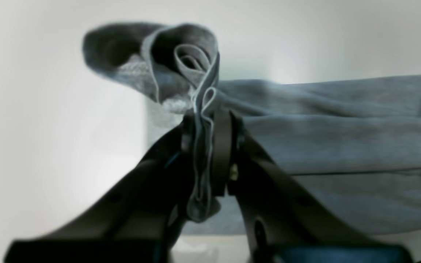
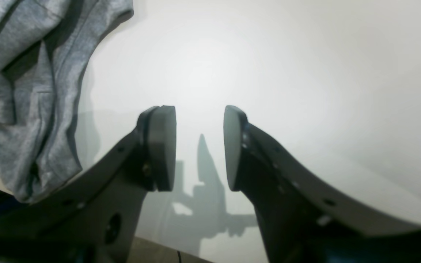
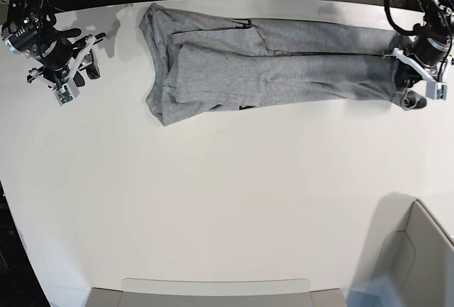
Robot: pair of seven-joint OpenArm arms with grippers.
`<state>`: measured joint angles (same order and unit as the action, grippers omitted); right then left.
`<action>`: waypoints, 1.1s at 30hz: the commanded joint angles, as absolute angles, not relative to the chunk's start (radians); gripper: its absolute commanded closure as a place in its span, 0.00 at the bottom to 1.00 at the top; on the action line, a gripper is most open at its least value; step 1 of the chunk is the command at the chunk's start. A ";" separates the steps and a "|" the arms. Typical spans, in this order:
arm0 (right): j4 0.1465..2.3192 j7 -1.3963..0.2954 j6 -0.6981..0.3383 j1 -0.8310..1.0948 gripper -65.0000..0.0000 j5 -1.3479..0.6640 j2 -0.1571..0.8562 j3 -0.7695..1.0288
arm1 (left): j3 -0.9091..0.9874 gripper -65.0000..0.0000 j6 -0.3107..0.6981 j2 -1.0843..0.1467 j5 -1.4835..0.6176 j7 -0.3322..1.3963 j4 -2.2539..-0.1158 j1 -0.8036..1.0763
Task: Fold the T-shirt properly
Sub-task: 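Fold the strip's end held by the left gripper toward the middle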
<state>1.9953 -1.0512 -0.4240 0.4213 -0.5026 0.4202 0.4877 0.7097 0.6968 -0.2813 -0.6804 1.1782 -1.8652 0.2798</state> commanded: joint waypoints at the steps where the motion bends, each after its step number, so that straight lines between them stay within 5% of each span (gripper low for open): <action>1: 2.014 -1.035 -0.432 0.417 0.66 -0.515 0.433 0.496 | 0.696 1.00 0.698 -0.282 -0.700 1.153 -1.891 0.300; 16: 2.015 -1.035 -0.432 0.417 0.66 -0.515 0.433 0.496 | 0.469 1.00 0.698 -0.208 -0.702 1.093 -1.905 0.320; 33: 2.015 -1.035 -0.432 0.417 0.66 -0.515 0.433 0.495 | 0.432 1.00 0.698 -0.176 -0.700 1.086 -1.934 0.357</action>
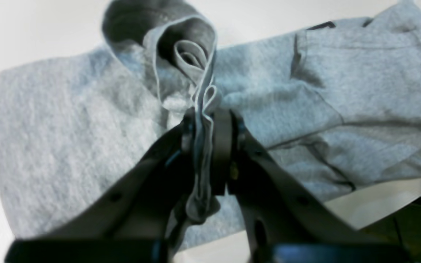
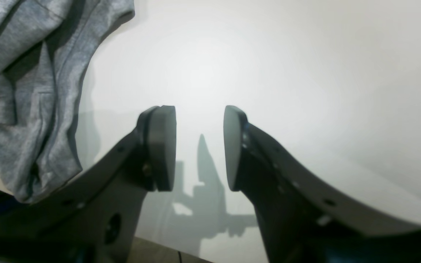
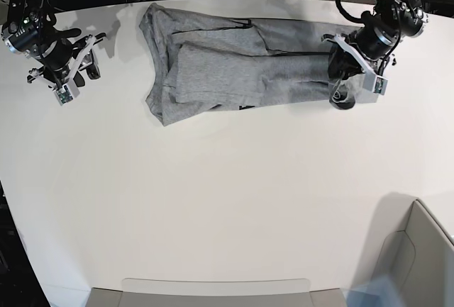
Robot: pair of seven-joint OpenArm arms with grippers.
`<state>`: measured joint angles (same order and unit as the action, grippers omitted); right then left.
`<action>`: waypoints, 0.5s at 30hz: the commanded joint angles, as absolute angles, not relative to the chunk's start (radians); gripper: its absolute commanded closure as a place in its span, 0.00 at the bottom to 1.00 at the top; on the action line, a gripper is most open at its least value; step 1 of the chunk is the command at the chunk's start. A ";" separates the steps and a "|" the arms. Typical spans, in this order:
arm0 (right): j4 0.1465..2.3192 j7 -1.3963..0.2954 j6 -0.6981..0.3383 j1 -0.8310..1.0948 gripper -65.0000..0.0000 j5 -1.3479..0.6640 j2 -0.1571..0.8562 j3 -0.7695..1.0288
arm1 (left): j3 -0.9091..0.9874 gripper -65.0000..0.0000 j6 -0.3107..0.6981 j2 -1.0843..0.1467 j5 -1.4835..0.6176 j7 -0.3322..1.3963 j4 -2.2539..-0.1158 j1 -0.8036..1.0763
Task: Fold the T-shirt properly
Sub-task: 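Fold the strip's end held by the left gripper toward the middle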
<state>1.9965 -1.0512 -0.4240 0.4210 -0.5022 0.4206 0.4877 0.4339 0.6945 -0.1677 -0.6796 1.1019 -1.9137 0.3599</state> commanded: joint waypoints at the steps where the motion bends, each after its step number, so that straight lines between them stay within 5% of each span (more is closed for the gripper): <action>1: 2.015 -1.035 -0.432 0.415 0.66 -0.515 0.433 0.495 | 0.420 1.00 0.698 -0.179 -0.700 1.081 -1.933 0.358; 10: 2.014 -1.035 -0.432 0.412 0.66 -0.515 0.433 0.495 | 0.407 1.00 0.698 -0.148 -0.700 1.079 -1.925 0.349; 13: 2.014 -1.035 -0.432 0.412 0.66 -0.515 0.433 0.495 | 0.410 0.81 0.698 -0.145 -0.704 1.087 -1.925 0.352; 15: 2.014 -1.035 -0.432 0.412 0.66 -0.515 0.433 0.495 | 0.414 0.78 0.698 -0.145 -0.707 1.089 -1.925 0.357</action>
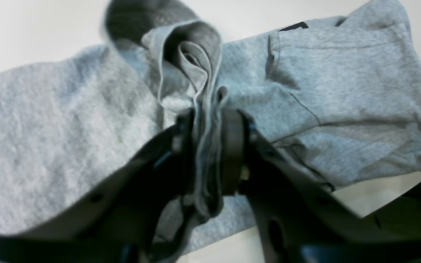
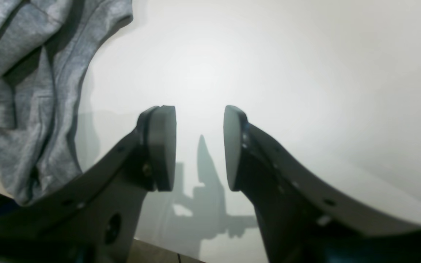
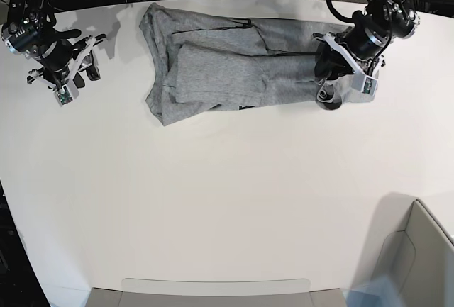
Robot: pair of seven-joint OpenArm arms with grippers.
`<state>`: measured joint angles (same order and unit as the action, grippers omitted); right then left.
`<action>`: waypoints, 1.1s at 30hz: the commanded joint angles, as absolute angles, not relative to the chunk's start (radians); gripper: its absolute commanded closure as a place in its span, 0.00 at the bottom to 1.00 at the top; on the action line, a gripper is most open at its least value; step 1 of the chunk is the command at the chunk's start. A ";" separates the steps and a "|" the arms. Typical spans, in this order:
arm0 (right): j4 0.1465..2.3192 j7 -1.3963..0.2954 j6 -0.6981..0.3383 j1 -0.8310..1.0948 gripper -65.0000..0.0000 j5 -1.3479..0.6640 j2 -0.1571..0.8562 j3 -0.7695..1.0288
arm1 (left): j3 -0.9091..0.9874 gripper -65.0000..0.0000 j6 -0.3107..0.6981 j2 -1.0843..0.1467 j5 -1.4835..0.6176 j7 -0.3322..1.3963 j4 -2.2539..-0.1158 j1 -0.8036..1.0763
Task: Fold the T-shirt properly
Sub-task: 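Fold the strip's end held by the left gripper toward the middle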
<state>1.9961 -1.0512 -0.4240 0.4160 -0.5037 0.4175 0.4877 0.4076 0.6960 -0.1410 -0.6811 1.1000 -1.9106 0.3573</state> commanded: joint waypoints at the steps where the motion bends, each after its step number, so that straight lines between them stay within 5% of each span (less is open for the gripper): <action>1: 2.014 -1.035 -0.432 0.412 0.66 -0.515 0.433 0.495 | 0.409 0.79 0.698 -0.145 -0.708 1.090 -1.925 0.357; 26: 2.012 -1.035 -0.432 0.409 0.66 -0.515 0.426 0.495 | 0.404 0.84 0.698 -0.165 -0.892 1.133 -1.788 0.306; 33: 2.012 -1.035 -0.432 0.410 0.66 -0.515 0.426 0.495 | 0.415 0.72 0.698 -0.177 -1.020 1.136 -1.782 0.306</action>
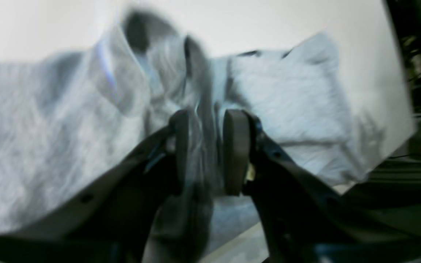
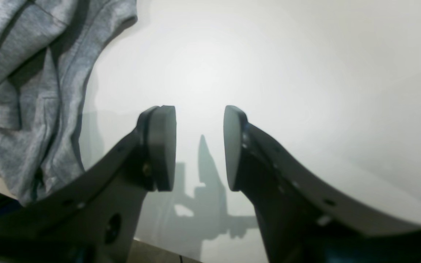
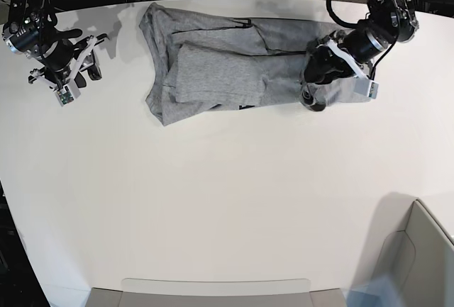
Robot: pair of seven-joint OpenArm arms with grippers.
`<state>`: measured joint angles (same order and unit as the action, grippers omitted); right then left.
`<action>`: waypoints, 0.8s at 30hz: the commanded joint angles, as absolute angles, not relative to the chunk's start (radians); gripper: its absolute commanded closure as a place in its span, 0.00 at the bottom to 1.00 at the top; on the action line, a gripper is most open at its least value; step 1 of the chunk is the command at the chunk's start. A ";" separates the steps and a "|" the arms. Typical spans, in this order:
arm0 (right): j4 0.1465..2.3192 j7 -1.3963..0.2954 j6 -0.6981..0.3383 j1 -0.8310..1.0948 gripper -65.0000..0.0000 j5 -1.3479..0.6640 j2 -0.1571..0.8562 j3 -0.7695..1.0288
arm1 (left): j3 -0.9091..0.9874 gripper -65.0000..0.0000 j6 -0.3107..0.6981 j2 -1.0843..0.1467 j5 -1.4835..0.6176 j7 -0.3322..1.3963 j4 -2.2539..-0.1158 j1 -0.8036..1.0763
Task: Fold the T-shirt properly
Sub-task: 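Fold the strip's end held by the left gripper toward the middle, then grasp the other strip end with the right gripper and fold it inward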
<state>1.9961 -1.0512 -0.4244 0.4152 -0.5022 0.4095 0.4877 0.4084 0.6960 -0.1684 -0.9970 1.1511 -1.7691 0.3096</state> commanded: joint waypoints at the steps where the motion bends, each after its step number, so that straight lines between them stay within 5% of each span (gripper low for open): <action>1: 2.012 -1.035 -0.432 0.410 0.66 -0.515 0.426 0.495 | 0.412 0.72 0.698 -0.186 -1.035 1.142 -1.778 0.306; 13: 2.009 -1.029 -0.432 0.409 0.66 -0.521 0.424 0.495 | 0.455 0.72 0.698 -0.232 -1.107 1.167 -1.728 0.311; 24: 2.005 -1.027 -0.506 0.386 0.66 -0.659 0.295 0.503 | 0.503 0.82 0.698 -0.292 -0.983 1.167 -1.604 0.314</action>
